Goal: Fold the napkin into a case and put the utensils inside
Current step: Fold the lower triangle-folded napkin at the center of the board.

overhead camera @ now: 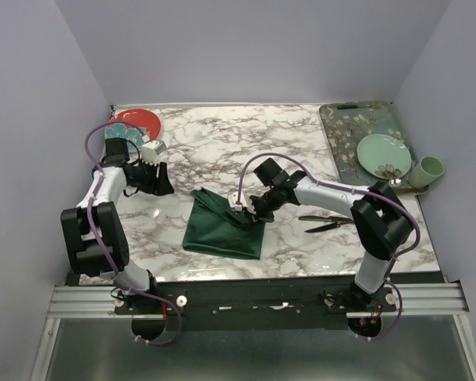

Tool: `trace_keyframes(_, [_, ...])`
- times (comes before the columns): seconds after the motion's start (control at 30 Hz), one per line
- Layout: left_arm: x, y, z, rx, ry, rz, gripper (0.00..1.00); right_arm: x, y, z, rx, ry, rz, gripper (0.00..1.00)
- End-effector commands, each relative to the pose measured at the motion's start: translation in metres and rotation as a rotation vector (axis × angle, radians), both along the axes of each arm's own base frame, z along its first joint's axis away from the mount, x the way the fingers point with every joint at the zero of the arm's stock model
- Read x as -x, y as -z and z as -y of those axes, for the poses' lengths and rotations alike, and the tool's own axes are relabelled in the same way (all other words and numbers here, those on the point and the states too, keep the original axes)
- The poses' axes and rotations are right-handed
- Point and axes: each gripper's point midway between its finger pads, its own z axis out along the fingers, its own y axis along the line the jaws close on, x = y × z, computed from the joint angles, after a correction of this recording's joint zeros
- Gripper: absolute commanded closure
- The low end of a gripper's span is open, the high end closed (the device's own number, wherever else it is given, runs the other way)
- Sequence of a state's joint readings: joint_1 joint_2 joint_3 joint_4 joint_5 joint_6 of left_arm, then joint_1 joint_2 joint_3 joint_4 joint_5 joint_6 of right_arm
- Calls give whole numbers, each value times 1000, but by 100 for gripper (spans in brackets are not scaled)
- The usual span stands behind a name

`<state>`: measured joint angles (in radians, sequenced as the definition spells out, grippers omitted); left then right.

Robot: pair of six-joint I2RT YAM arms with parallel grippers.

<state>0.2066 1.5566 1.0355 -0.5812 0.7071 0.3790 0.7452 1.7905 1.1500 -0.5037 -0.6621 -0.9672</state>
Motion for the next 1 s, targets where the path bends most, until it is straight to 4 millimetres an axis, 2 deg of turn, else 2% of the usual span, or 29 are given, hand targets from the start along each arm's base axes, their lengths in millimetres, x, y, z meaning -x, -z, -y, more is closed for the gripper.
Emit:
trace_keyframes(0.0, [-11,-17,12,-17,70,56,40,3,-7,3,-18,-71,66,99])
trace_keyframes(0.23, [-32,-13,48,-33,71,9,34,5,-11,5,-32,-129,107,99])
trace_keyframes(0.33, [-35,-7,56,-65,143,47,34,6,-10,7,-29,-138,112,99])
trace_keyframes(0.37, [-32,-5,70,-61,199,53,35,7,-10,7,-29,-142,112,99])
trace_keyframes(0.43, [-31,-4,79,-61,274,84,37,8,-11,8,-30,-143,114,99])
trace_keyframes(0.67, [-30,14,80,-157,512,148,41,10,-11,9,-32,-149,108,100])
trace_keyframes(0.73, [-35,11,80,-183,590,209,41,11,-10,9,-31,-153,111,99])
trace_keyframes(0.97, [-24,11,86,-207,868,382,43,13,-9,11,-31,-165,116,99])
